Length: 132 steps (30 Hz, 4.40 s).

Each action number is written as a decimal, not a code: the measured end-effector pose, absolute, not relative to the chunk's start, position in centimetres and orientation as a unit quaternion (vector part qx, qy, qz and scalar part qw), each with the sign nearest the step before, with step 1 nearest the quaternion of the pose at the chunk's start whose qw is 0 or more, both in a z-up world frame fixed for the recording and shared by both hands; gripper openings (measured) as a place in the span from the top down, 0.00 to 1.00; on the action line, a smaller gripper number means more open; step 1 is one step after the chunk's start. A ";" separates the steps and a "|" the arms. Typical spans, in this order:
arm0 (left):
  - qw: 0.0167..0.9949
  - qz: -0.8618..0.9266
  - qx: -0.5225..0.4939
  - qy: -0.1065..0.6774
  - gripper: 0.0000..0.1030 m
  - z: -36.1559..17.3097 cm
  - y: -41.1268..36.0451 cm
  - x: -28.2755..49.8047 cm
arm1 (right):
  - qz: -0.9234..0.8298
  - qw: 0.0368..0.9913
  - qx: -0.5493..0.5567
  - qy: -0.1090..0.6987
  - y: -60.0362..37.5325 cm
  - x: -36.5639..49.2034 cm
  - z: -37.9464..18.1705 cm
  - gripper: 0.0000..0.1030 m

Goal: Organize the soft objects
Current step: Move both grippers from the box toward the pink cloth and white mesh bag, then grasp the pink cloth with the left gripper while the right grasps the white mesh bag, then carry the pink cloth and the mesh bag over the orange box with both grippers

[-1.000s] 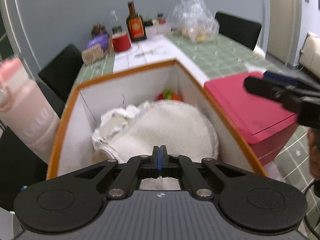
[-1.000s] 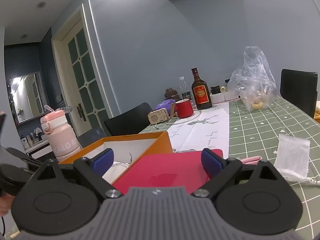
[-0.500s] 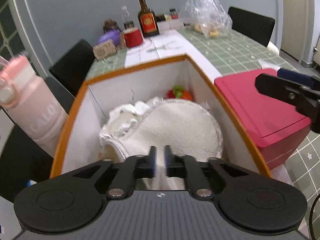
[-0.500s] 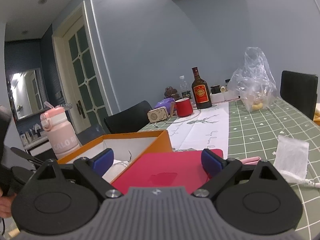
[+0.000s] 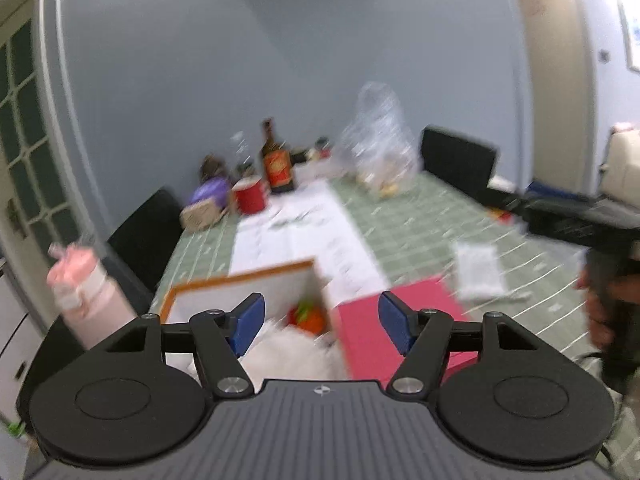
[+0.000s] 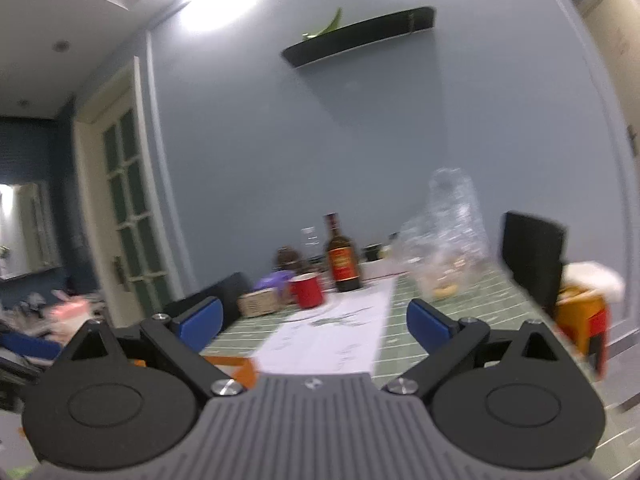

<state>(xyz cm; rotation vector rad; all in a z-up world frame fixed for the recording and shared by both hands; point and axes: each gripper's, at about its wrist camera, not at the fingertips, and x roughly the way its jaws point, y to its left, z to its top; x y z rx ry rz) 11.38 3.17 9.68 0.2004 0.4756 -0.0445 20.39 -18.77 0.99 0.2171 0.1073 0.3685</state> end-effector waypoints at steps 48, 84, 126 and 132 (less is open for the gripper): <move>0.741 -0.045 0.360 0.565 0.23 -6.8 -13.6 40.8 | -0.060 0.952 0.037 0.297 -21.4 35.3 -12.2 0.65; 0.802 -0.124 0.095 0.576 0.93 -5.2 -8.2 42.8 | -0.047 0.944 0.015 0.327 -18.1 39.4 -12.8 0.02; 0.935 -0.144 0.052 0.319 0.93 15.0 -0.4 24.8 | -0.009 0.983 0.114 0.144 -20.6 31.4 -0.2 1.00; 0.951 -0.119 0.038 0.281 0.93 17.0 4.6 19.8 | 0.118 0.984 0.105 0.078 -15.3 24.0 5.7 1.00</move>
